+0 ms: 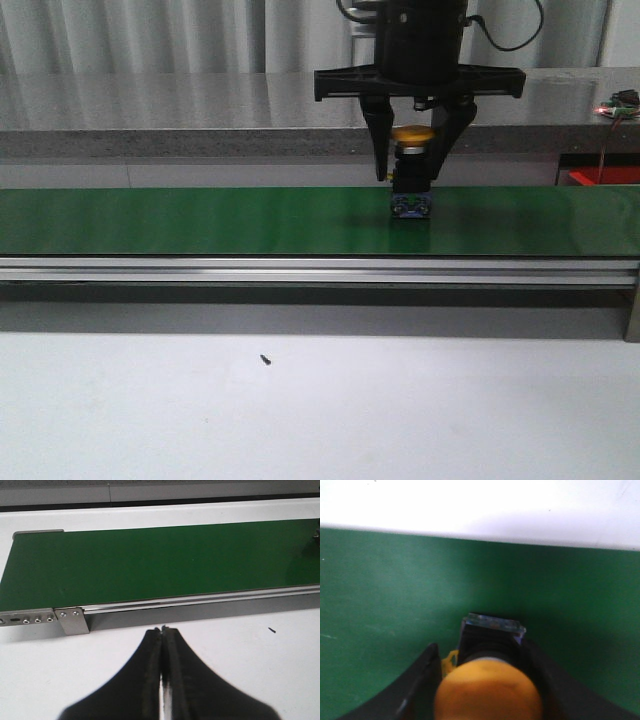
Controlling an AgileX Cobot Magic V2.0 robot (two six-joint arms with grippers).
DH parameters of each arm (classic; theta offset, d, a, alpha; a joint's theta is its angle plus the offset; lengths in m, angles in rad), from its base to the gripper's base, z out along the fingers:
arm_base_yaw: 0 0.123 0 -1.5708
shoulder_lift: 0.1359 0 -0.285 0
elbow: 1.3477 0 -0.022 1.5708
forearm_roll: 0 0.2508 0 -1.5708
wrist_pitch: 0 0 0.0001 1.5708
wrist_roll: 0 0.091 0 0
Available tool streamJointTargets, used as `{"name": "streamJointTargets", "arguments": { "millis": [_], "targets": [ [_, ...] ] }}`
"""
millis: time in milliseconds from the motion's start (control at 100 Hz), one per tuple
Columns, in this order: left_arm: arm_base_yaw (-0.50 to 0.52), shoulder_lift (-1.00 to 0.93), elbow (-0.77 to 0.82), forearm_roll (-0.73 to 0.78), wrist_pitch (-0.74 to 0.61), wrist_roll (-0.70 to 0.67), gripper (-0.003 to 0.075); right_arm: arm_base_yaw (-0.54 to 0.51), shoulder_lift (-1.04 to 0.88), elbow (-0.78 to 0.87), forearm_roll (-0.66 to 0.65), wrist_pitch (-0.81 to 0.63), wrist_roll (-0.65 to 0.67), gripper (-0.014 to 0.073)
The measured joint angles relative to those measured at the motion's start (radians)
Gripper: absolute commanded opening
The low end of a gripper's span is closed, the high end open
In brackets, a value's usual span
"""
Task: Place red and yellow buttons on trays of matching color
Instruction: 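Lower the right gripper onto the yellow button and grasp it, then lift the yellow button and carry it over the yellow tray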
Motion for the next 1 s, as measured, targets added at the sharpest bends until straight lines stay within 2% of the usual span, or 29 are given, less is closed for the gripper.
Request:
{"name": "streamJointTargets", "arguments": {
  "millis": [500,750,1000],
  "targets": [
    [0.0,0.0,0.0,0.0,0.0,0.0,-0.0019,-0.023,-0.103,0.02,-0.067,0.026,0.002,0.0183],
    [0.0,0.0,0.0,0.0,0.0,0.0,-0.002,-0.099,-0.218,0.153,-0.071,0.027,-0.032,0.0183],
    [0.0,0.0,0.0,0.0,0.0,0.0,-0.002,-0.221,-0.383,0.342,-0.073,0.017,-0.04,0.0183]
  ]
}}
